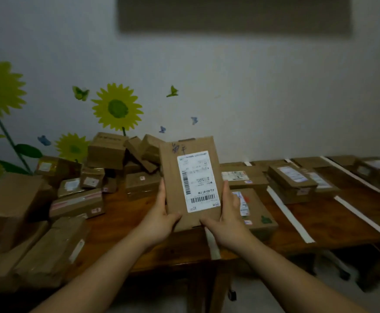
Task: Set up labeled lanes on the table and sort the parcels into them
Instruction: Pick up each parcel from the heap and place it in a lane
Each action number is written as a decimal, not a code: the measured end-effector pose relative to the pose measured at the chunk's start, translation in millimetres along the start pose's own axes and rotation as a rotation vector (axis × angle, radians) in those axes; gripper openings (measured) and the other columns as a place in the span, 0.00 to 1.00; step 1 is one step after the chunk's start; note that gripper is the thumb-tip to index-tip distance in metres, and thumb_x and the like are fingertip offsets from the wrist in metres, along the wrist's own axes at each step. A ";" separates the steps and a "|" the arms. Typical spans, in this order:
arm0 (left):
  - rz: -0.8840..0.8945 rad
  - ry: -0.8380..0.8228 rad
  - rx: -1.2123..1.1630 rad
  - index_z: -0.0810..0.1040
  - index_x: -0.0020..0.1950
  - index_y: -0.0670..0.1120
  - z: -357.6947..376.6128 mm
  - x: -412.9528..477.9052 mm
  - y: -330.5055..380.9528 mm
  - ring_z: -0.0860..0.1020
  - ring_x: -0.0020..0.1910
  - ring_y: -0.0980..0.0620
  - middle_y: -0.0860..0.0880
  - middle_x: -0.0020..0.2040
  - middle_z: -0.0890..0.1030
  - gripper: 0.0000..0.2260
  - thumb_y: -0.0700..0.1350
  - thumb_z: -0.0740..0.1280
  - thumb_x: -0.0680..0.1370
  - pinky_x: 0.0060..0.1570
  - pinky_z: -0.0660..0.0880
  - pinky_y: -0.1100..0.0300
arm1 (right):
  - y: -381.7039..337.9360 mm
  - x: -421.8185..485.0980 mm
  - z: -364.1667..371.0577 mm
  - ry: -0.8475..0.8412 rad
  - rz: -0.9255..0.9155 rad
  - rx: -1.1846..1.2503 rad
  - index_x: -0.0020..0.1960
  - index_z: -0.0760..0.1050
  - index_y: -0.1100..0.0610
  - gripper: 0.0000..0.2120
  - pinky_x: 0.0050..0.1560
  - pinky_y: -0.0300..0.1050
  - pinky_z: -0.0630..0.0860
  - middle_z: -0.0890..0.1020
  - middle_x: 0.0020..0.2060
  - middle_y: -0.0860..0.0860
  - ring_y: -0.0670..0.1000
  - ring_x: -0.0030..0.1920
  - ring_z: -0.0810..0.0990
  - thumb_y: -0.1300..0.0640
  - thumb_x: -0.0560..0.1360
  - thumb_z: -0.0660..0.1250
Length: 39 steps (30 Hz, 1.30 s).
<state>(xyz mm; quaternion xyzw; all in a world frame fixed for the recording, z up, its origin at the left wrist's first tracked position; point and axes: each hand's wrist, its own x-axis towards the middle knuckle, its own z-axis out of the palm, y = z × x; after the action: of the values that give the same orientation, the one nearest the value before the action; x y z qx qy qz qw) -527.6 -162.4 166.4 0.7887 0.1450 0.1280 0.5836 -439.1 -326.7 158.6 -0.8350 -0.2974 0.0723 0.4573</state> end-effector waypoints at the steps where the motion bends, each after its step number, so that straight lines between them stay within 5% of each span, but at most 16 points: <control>1: -0.021 -0.016 0.022 0.37 0.73 0.66 23.5 5.5 4.5 0.66 0.65 0.59 0.59 0.69 0.64 0.43 0.36 0.64 0.77 0.66 0.66 0.55 | 16.8 -7.5 -17.9 -0.013 -0.033 -0.028 0.73 0.31 0.38 0.53 0.67 0.46 0.60 0.46 0.71 0.40 0.48 0.69 0.56 0.46 0.70 0.72; 4: -0.050 -0.022 0.065 0.42 0.74 0.64 105.7 20.6 15.3 0.67 0.63 0.58 0.53 0.71 0.66 0.41 0.38 0.66 0.76 0.56 0.72 0.58 | 75.9 -31.8 -78.1 -0.098 -0.028 -0.165 0.73 0.34 0.35 0.51 0.70 0.42 0.53 0.36 0.72 0.38 0.48 0.73 0.48 0.45 0.70 0.71; 7: -0.050 -0.056 0.127 0.46 0.73 0.65 187.7 29.7 19.3 0.71 0.65 0.53 0.51 0.71 0.67 0.39 0.42 0.68 0.75 0.57 0.75 0.56 | 133.4 -46.6 -136.4 -0.095 0.085 -0.204 0.76 0.41 0.40 0.44 0.72 0.43 0.55 0.41 0.74 0.41 0.49 0.74 0.51 0.45 0.73 0.69; 10: -0.054 -0.183 0.259 0.53 0.74 0.58 246.8 35.5 18.0 0.65 0.67 0.55 0.53 0.71 0.63 0.36 0.46 0.71 0.73 0.67 0.65 0.57 | 177.9 -56.4 -176.7 -0.087 0.176 -0.246 0.77 0.44 0.42 0.41 0.72 0.47 0.59 0.45 0.74 0.44 0.51 0.74 0.54 0.43 0.74 0.67; 14: -0.009 -0.337 0.471 0.58 0.75 0.53 289.2 43.6 13.6 0.62 0.69 0.56 0.56 0.68 0.62 0.34 0.48 0.71 0.73 0.62 0.56 0.67 | 219.4 -56.5 -196.8 -0.056 0.234 -0.234 0.77 0.48 0.44 0.37 0.71 0.47 0.63 0.50 0.74 0.45 0.50 0.73 0.58 0.43 0.75 0.65; 23: -0.097 -0.393 0.554 0.51 0.75 0.61 300.0 127.7 -27.5 0.60 0.72 0.52 0.54 0.75 0.58 0.40 0.47 0.72 0.71 0.69 0.63 0.53 | 279.9 0.2 -214.6 -0.051 0.272 -0.264 0.77 0.48 0.44 0.36 0.72 0.49 0.62 0.51 0.73 0.45 0.50 0.73 0.57 0.44 0.76 0.64; 29: -0.188 -0.425 1.048 0.42 0.76 0.60 292.4 176.8 -76.7 0.37 0.75 0.43 0.50 0.77 0.38 0.41 0.55 0.68 0.73 0.71 0.45 0.39 | 321.3 42.8 -221.2 -0.164 0.254 -0.418 0.77 0.46 0.49 0.37 0.71 0.49 0.62 0.49 0.75 0.50 0.52 0.73 0.57 0.46 0.77 0.64; 39: -0.353 -0.309 1.119 0.47 0.75 0.64 290.1 180.5 -108.8 0.44 0.76 0.44 0.55 0.78 0.44 0.29 0.51 0.58 0.79 0.70 0.50 0.38 | 402.3 98.5 -203.1 -0.508 0.230 -0.561 0.77 0.42 0.45 0.35 0.74 0.54 0.55 0.40 0.77 0.53 0.56 0.77 0.47 0.41 0.78 0.58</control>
<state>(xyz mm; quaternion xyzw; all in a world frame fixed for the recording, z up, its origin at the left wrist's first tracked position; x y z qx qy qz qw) -261.5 -320.3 -14.9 0.9494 0.2324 -0.1825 0.1069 -106.1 -580.5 -35.0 -0.9109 -0.3137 0.2434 0.1124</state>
